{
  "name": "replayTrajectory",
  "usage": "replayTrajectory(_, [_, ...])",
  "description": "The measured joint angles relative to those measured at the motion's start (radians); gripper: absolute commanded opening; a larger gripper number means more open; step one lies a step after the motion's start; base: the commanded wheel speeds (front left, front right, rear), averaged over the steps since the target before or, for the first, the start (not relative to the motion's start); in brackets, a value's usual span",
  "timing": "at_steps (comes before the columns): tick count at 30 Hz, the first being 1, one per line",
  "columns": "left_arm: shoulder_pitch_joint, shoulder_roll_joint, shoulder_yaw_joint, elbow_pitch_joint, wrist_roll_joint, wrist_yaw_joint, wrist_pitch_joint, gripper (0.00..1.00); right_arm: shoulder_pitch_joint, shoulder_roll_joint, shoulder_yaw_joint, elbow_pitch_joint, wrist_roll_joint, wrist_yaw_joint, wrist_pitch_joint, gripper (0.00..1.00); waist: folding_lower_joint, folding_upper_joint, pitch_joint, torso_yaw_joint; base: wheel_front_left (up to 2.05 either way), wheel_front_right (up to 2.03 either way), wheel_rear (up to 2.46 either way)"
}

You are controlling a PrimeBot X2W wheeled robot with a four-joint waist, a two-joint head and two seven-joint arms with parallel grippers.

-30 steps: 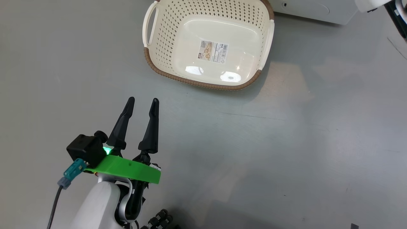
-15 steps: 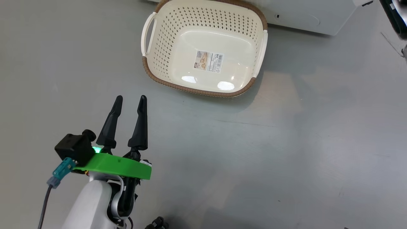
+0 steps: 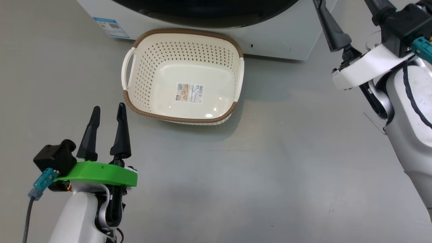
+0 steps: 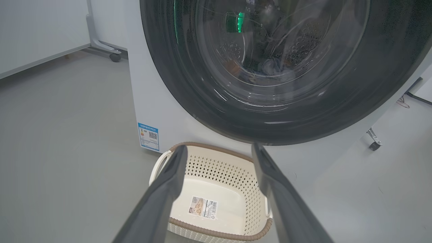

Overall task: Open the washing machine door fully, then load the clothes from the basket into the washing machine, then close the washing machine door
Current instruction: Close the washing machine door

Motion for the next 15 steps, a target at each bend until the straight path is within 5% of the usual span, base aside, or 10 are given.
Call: replayTrajectory(15, [0.097,0.033,0.051,0.041,0.05,0.0,0.0,1.0,0.308,0.001,-0.133,-0.072,-0.002,-0.013,0.0,1.0,-0.0001,0.0,-0.205,-0.157,0.0,0.0,0.0])
